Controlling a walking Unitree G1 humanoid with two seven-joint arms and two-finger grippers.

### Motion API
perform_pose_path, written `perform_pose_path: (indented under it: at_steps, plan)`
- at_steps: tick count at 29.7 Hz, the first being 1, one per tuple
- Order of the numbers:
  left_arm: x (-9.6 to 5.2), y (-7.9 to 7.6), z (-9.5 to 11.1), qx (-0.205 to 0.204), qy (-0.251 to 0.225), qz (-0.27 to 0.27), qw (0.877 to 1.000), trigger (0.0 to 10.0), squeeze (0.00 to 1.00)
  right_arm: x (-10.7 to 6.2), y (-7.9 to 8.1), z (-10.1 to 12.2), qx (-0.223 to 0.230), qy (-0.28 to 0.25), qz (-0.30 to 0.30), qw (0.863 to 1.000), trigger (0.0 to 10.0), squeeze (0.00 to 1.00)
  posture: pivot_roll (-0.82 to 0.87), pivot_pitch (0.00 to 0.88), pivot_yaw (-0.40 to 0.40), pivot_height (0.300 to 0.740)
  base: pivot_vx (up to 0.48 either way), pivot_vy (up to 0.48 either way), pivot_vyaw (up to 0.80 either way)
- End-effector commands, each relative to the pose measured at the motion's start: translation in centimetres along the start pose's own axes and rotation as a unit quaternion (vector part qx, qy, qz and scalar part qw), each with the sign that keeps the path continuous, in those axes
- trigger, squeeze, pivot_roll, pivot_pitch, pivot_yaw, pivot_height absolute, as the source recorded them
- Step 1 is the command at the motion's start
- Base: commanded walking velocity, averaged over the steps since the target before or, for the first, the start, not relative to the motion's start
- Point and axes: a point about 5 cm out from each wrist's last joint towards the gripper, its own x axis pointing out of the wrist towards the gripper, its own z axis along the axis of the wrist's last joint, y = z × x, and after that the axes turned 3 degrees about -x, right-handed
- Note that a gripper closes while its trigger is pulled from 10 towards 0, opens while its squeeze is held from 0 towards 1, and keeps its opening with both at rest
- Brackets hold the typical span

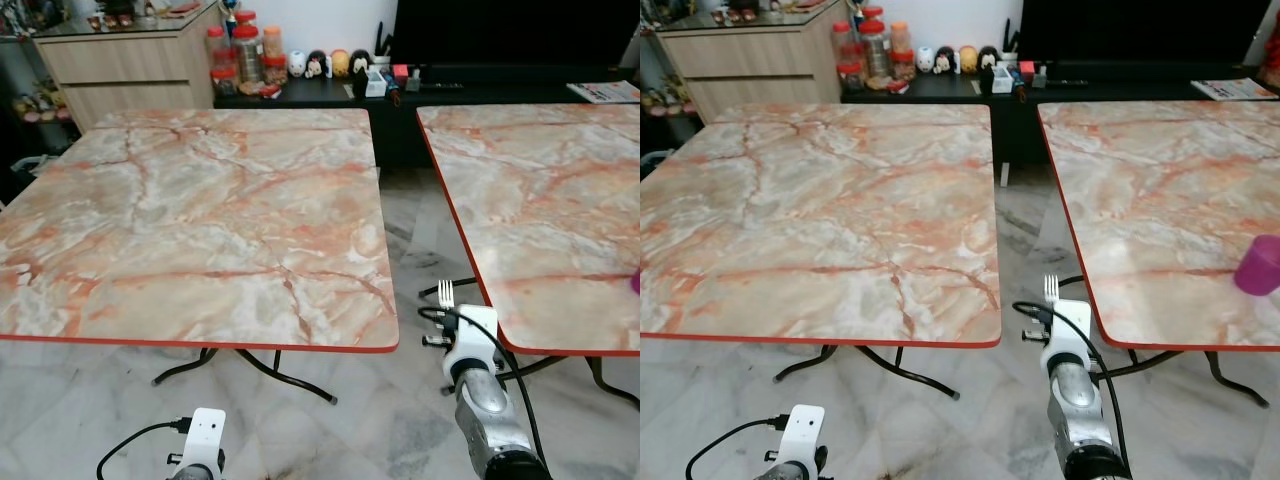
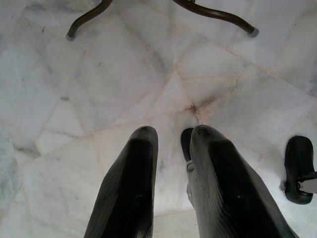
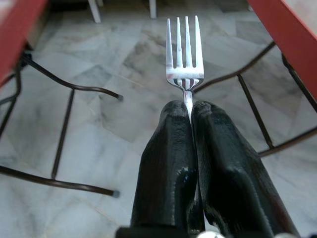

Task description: Setting the table

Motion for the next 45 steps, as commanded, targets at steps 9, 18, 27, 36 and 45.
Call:
perform_pose_path:
  at_steps: [9,18,27,36,45]
  plan:
    - [0.0,-0.2,-0.3,0.005,0.009,-0.010,1.000,10.0,0.00,-2.6,-0.9,-6.6,-0.033,0.131,0.012,0.991,10.0,0.00,-0.07,0.000,0.032,0.740,0.000,0.000,0.00]
    - [-0.1,-0.4,-0.5,0.010,0.014,-0.016,1.000,10.0,0.00,-5.1,-1.6,-10.6,-0.043,0.220,0.013,0.974,10.0,0.00,-0.07,0.000,0.036,0.740,0.000,0.000,0.00]
    - [-0.1,-0.3,-0.7,0.016,0.020,-0.018,1.000,10.0,0.00,-7.2,-1.6,-13.2,-0.045,0.290,0.003,0.956,10.0,0.00,-0.06,0.000,0.042,0.740,0.000,0.000,0.00]
    - [-0.1,-0.4,-0.7,0.025,0.025,-0.017,0.999,10.0,0.00,-6.9,-1.3,-12.9,-0.017,0.275,0.002,0.961,10.0,0.00,-0.07,0.000,0.037,0.740,0.000,0.000,0.00]
    - [-0.1,-0.4,-1.0,0.034,0.033,-0.011,0.999,10.0,0.00,-7.2,-1.3,-13.2,-0.016,0.279,-0.001,0.960,10.0,0.00,-0.08,0.000,0.037,0.740,0.000,-0.112,0.00]
